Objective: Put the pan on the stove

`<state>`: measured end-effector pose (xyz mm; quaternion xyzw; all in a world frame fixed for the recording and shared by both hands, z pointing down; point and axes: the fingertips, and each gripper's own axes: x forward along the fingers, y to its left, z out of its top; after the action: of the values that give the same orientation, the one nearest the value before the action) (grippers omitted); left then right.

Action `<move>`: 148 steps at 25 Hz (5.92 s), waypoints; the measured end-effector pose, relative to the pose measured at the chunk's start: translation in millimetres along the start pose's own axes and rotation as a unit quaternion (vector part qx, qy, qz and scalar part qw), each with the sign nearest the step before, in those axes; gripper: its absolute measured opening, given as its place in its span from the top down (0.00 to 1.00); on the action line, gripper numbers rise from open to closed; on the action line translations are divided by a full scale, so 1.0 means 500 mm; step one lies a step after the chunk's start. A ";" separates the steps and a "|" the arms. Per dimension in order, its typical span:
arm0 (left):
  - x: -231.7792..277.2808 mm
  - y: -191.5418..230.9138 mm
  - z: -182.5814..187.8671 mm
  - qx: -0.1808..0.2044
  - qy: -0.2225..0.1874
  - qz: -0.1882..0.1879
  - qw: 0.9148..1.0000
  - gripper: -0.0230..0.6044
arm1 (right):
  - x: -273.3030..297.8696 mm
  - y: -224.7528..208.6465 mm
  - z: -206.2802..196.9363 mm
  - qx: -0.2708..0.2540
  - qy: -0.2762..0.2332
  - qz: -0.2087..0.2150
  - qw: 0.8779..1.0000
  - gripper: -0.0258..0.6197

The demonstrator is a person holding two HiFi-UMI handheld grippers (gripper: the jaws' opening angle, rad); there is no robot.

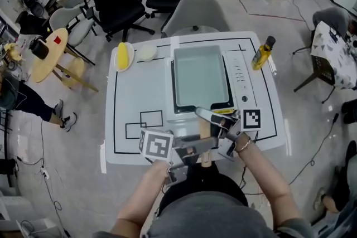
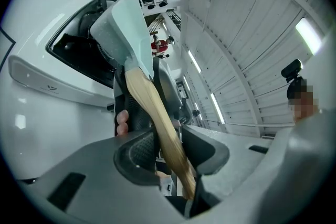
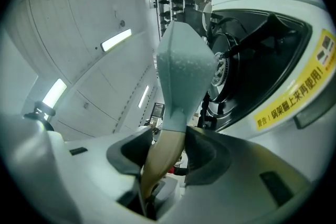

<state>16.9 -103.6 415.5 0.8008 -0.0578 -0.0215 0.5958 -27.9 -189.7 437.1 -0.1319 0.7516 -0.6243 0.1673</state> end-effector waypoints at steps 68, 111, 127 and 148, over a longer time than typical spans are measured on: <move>0.021 0.040 0.048 -0.042 -0.046 0.014 0.998 0.72 | 0.000 -0.044 0.044 0.050 0.008 -0.001 0.999 0.67; -0.181 0.111 0.115 0.181 -0.179 0.322 0.912 0.95 | -0.053 -0.033 0.041 0.045 -0.006 0.000 0.999 0.60; -0.200 0.121 0.143 0.237 -0.194 0.379 0.873 0.95 | -0.178 0.051 0.071 -0.163 -0.072 -0.113 0.977 0.74; -0.220 0.086 0.154 0.313 -0.210 0.423 0.824 0.95 | -0.231 0.091 0.067 -0.437 -0.125 -0.276 0.847 0.96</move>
<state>-102.9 -176.3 430.8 0.8174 -0.5178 0.0845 0.2379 91.6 -164.2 397.1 -0.4703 0.8521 -0.2295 0.0054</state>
